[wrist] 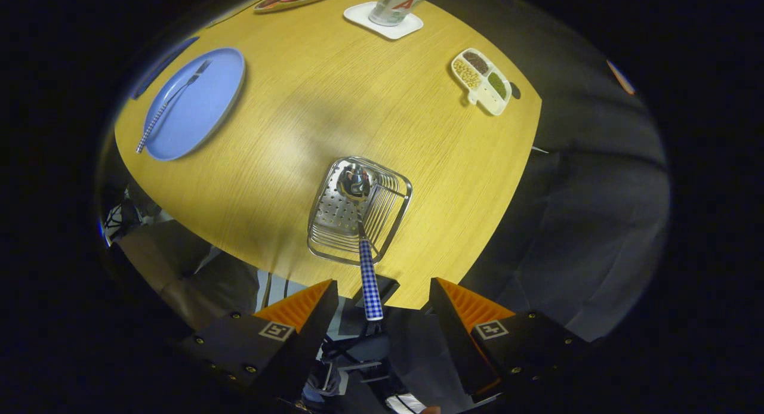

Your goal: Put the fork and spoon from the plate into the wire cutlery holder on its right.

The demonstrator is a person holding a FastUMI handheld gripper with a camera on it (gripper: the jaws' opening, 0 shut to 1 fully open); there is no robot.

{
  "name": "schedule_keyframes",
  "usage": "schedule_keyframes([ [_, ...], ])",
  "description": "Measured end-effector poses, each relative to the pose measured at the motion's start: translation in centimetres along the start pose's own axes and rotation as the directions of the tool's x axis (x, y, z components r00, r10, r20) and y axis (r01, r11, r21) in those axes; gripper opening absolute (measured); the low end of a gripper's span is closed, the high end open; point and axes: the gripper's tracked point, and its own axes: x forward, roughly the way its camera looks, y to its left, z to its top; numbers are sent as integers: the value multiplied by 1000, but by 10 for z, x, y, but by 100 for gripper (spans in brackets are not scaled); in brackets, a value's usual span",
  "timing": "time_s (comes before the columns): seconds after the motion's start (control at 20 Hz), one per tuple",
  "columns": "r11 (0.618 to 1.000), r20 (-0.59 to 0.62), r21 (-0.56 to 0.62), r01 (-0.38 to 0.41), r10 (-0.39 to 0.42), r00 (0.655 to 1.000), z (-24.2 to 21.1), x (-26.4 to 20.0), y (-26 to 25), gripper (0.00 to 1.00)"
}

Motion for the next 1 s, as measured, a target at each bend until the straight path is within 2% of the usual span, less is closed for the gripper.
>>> schedule_keyframes([
  [0.35, 991, 178, 118, -65, 43, 983, 11, -36, 39, 94],
  [0.5, 979, 299, 150, -136, 86, 950, 33, -48, 68, 94],
  [0.65, 968, 372, 181, -175, 97, 923, 45, -56, 88, 94],
  [1.0, 959, 533, 169, -227, 105, 840, 92, -83, 128, 94],
])
